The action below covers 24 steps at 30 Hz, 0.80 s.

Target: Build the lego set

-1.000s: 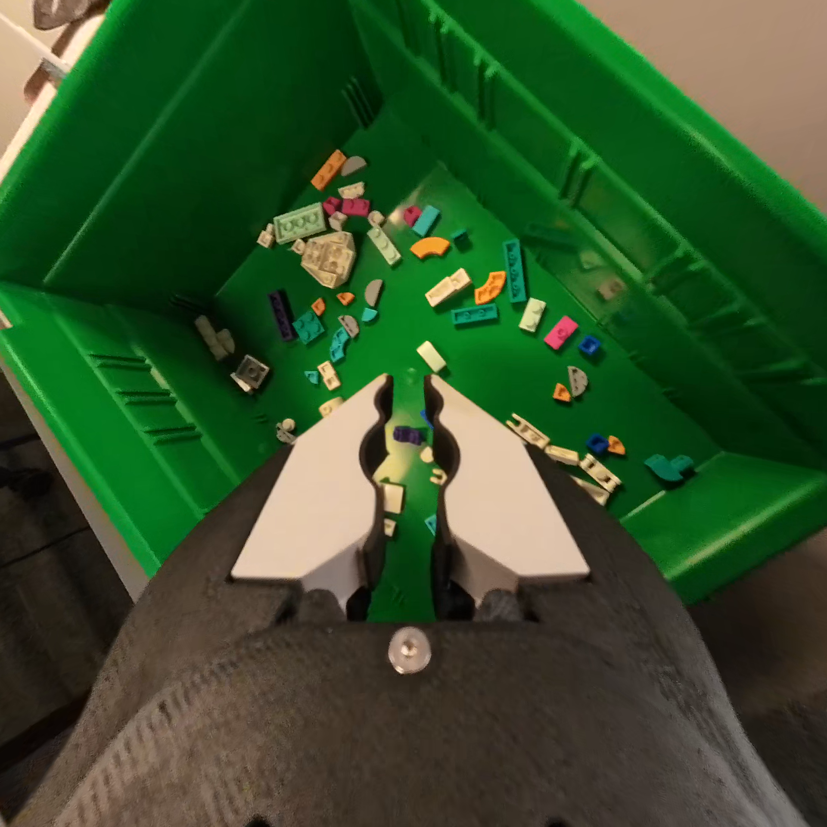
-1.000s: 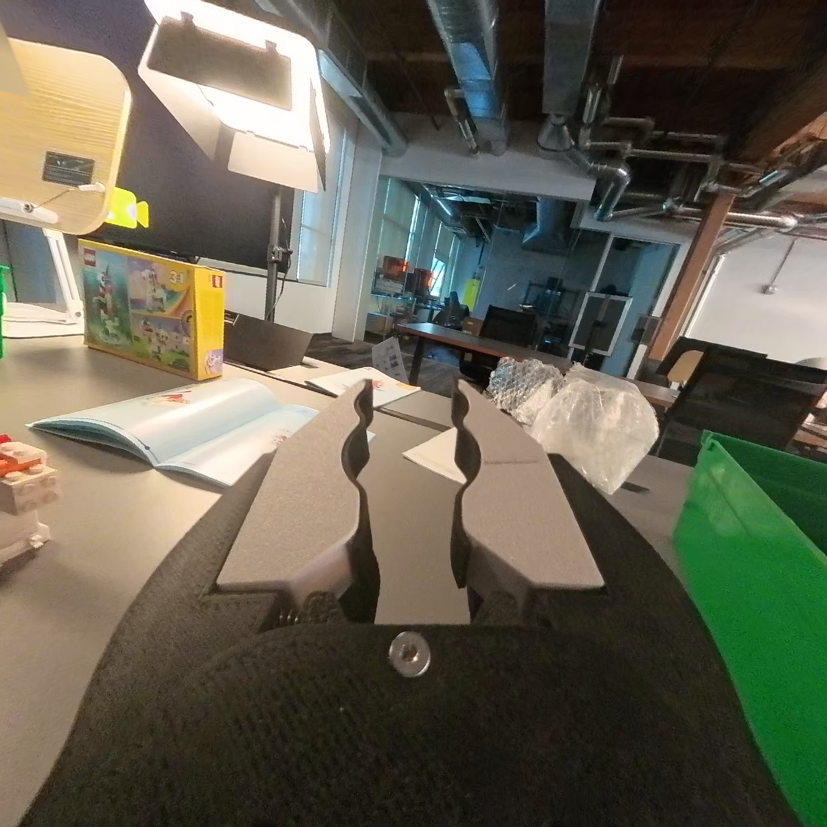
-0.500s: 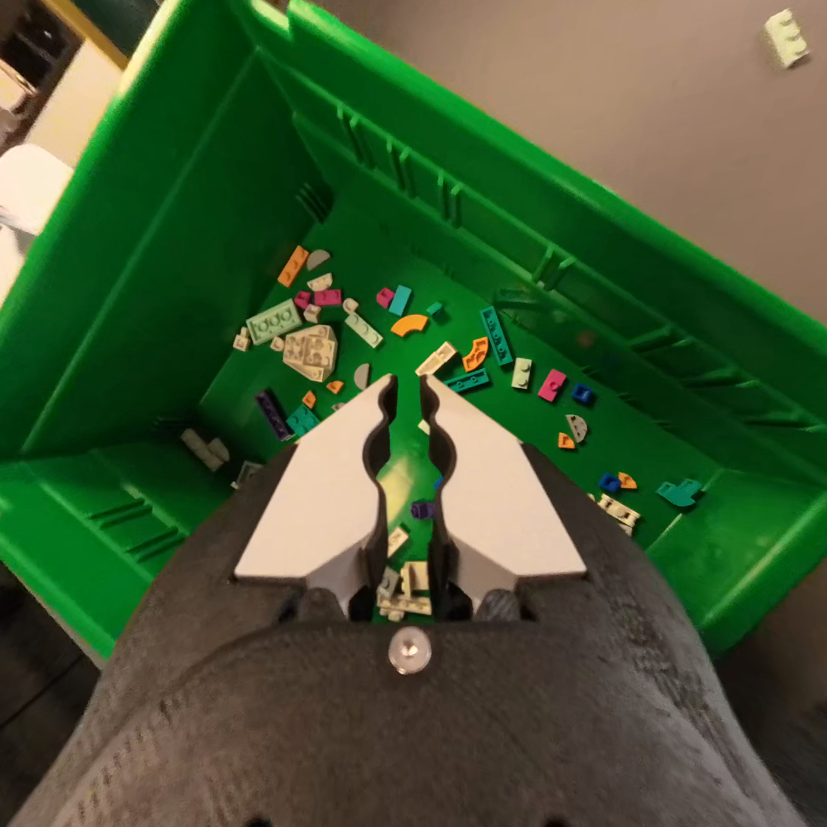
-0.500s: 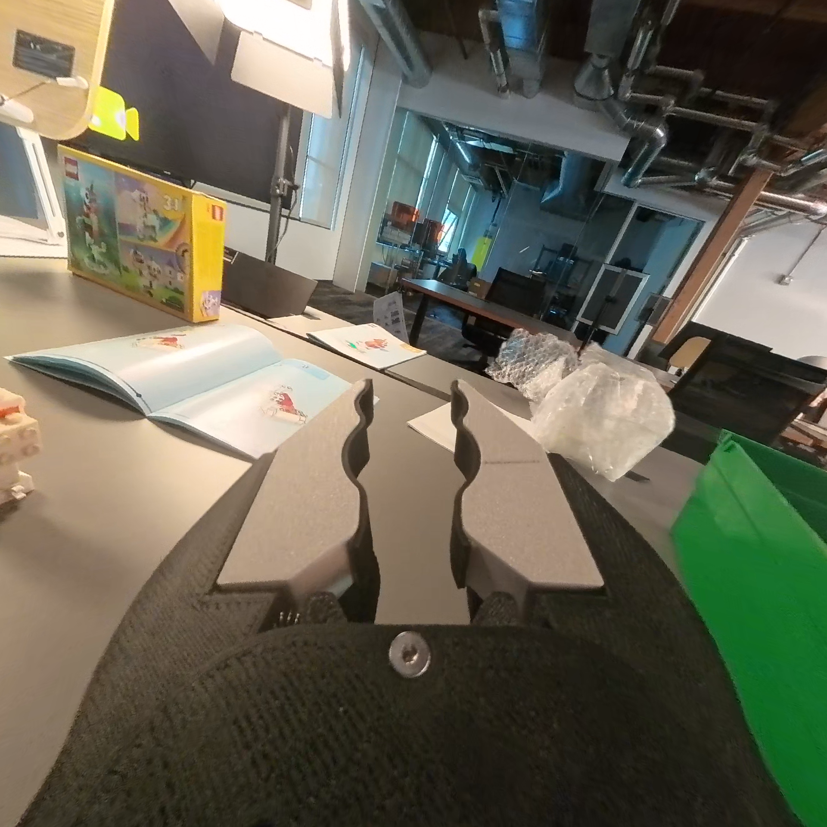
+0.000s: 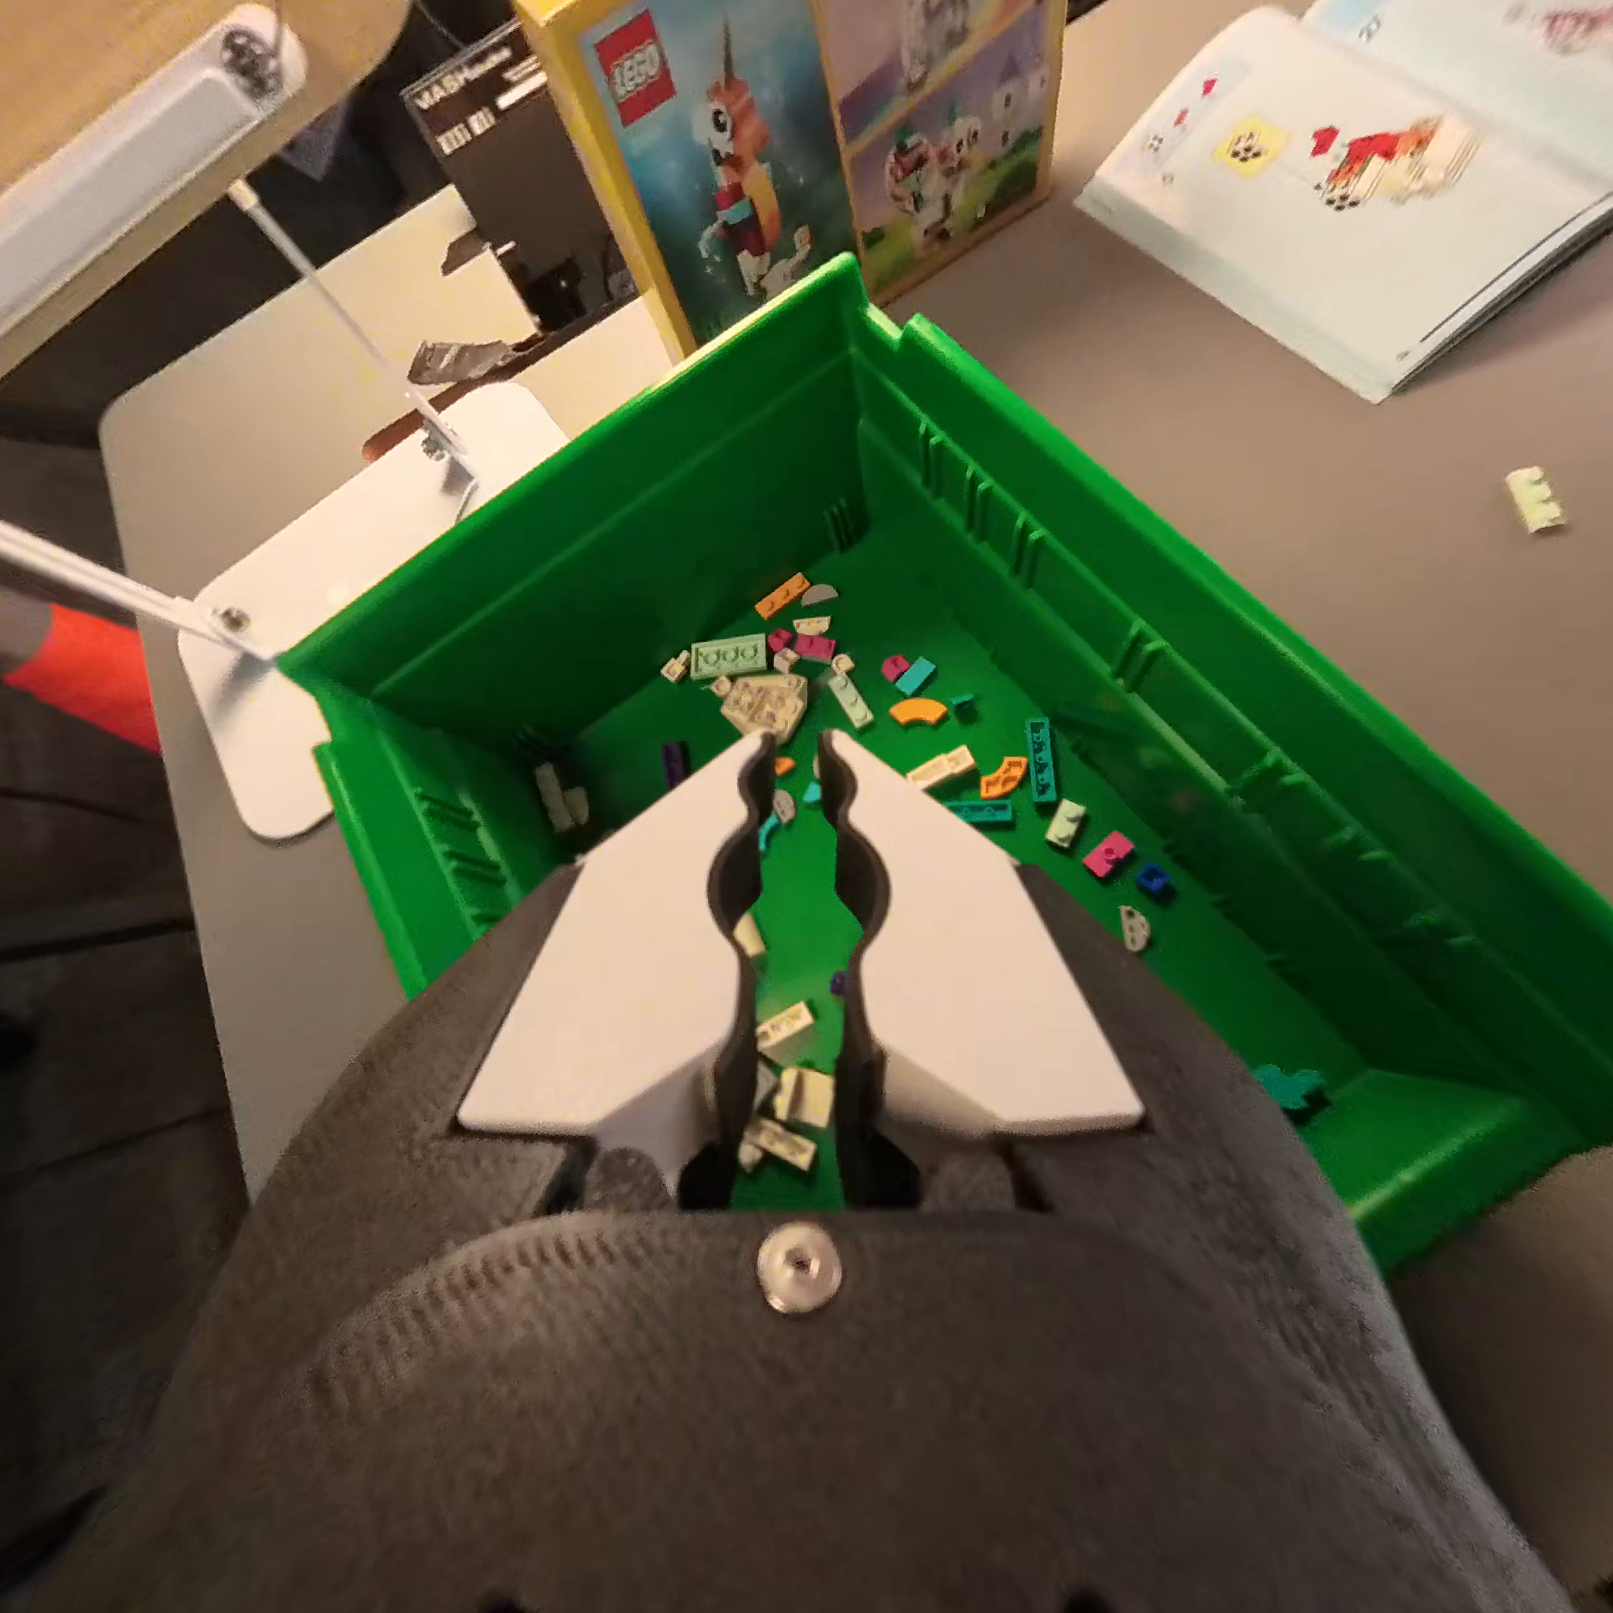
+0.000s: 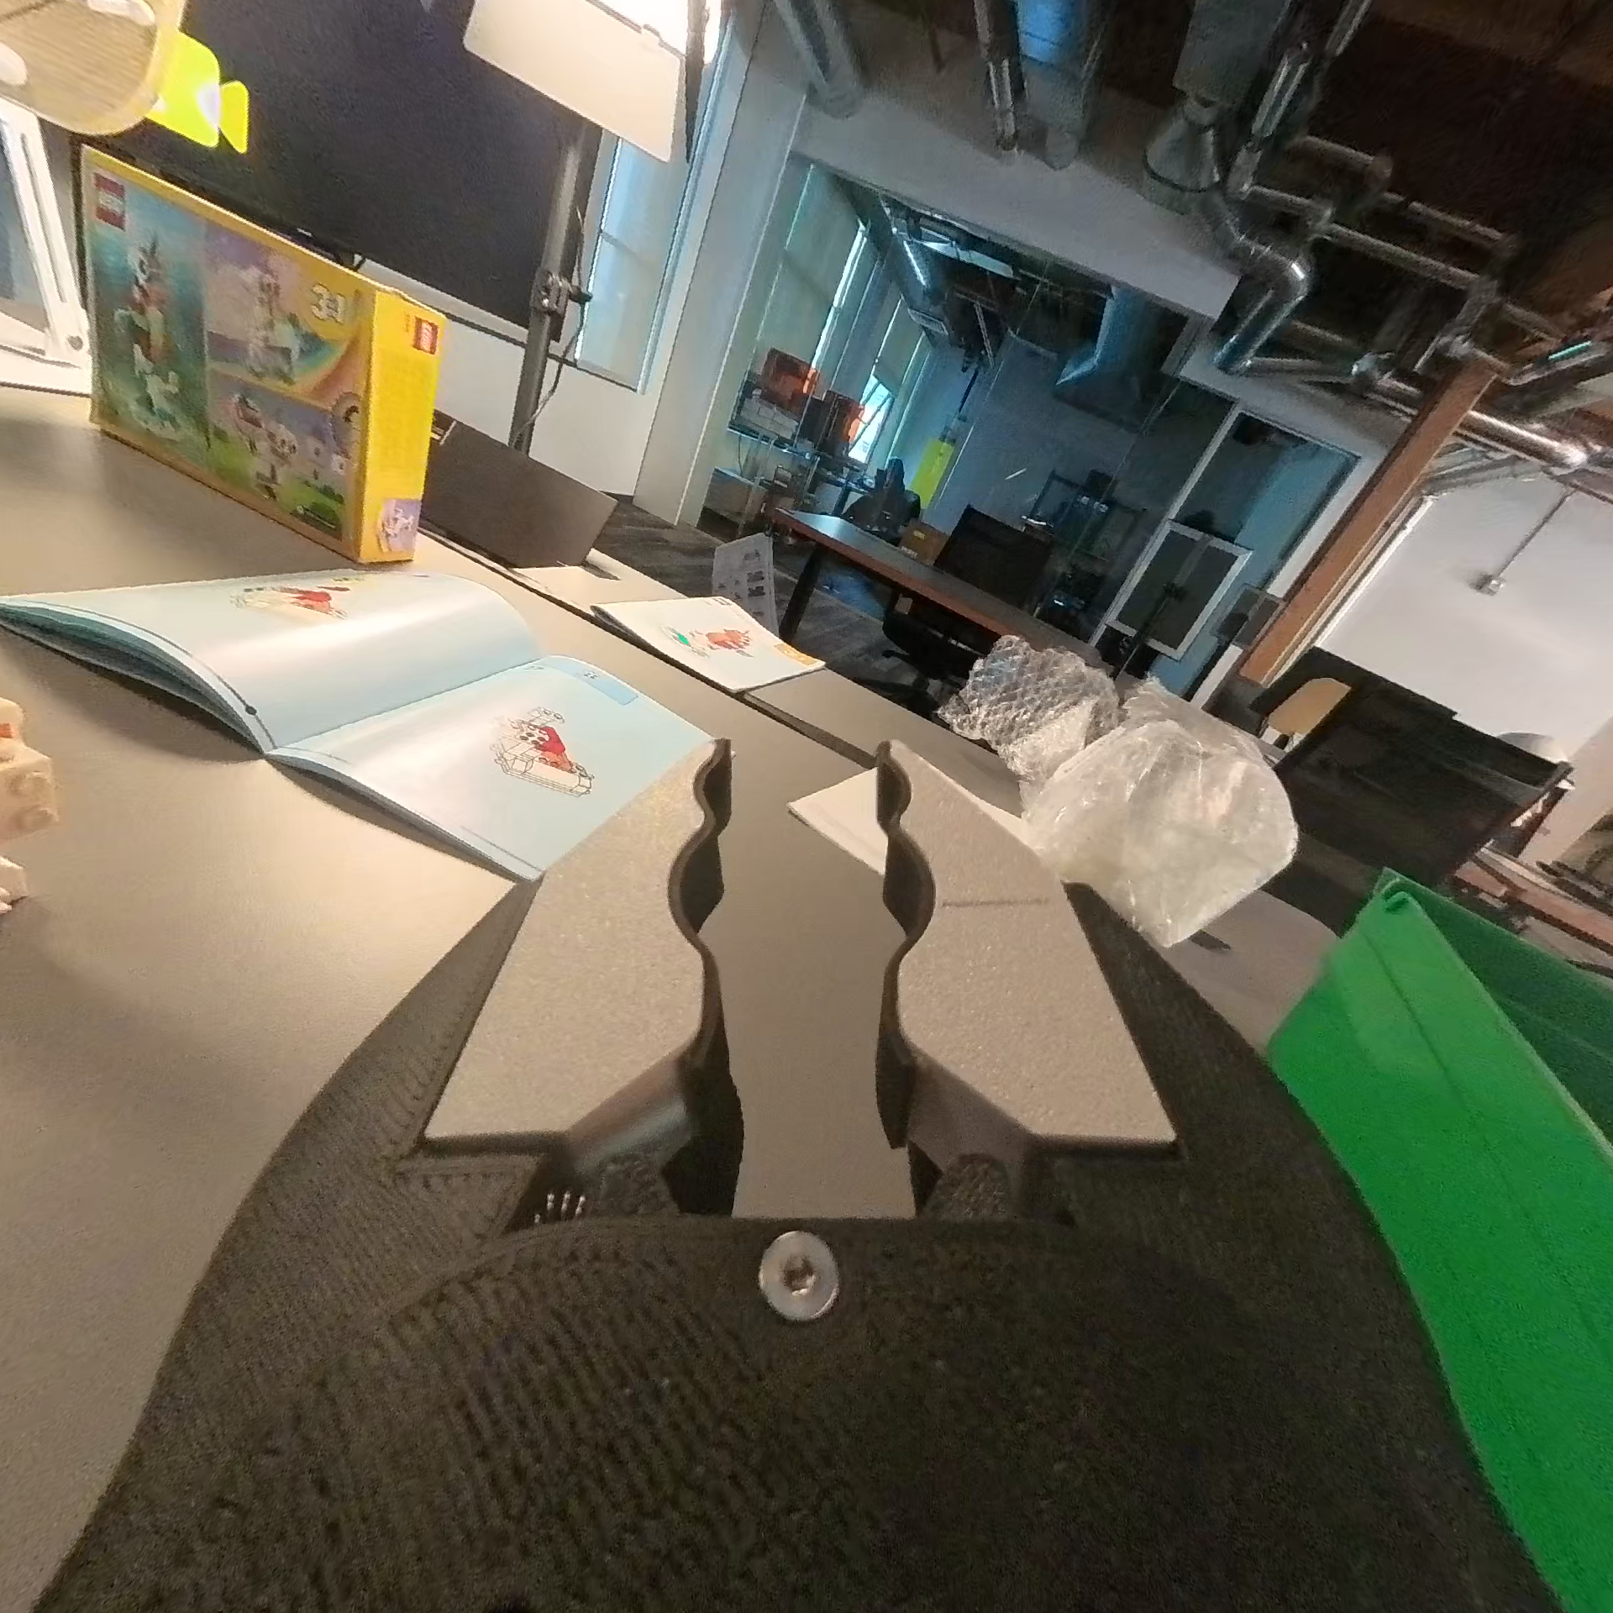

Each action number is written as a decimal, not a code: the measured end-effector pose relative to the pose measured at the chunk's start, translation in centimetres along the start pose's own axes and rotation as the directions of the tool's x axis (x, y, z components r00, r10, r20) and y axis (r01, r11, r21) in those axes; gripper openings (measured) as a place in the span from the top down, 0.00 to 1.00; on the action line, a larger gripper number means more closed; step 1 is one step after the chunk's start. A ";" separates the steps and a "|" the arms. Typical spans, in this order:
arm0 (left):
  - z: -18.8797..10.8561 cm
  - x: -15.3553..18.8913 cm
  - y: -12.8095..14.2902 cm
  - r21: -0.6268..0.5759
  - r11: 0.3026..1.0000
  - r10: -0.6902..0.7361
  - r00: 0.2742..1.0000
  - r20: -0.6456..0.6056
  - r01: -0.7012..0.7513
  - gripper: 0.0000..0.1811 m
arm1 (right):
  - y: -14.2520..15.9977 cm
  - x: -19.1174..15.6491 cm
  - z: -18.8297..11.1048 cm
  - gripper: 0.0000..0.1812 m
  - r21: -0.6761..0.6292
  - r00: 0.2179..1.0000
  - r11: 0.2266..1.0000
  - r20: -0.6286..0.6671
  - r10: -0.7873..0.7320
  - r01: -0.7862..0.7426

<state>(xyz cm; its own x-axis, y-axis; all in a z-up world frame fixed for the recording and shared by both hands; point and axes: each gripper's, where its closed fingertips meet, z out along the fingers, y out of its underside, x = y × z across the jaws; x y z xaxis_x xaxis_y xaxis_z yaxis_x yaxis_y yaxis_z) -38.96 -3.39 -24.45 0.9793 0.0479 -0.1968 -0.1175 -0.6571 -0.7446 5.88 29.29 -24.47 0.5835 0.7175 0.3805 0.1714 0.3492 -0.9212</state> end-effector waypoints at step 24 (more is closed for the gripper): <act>-3.8 -3.2 4.3 0.015 0.972 -0.230 0.942 0.246 0.234 0.93 | -1.0 0.2 -0.5 0.84 0.069 1.000 0.998 0.001 0.015 -0.015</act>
<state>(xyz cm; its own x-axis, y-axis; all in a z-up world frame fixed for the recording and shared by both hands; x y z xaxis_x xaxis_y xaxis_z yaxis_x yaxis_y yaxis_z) -42.01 -9.22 -24.57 0.9085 0.3814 -0.1711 0.1122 -0.6167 -0.7792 6.20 28.76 -23.50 0.5851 0.7233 0.3668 0.1078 0.3790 -0.9191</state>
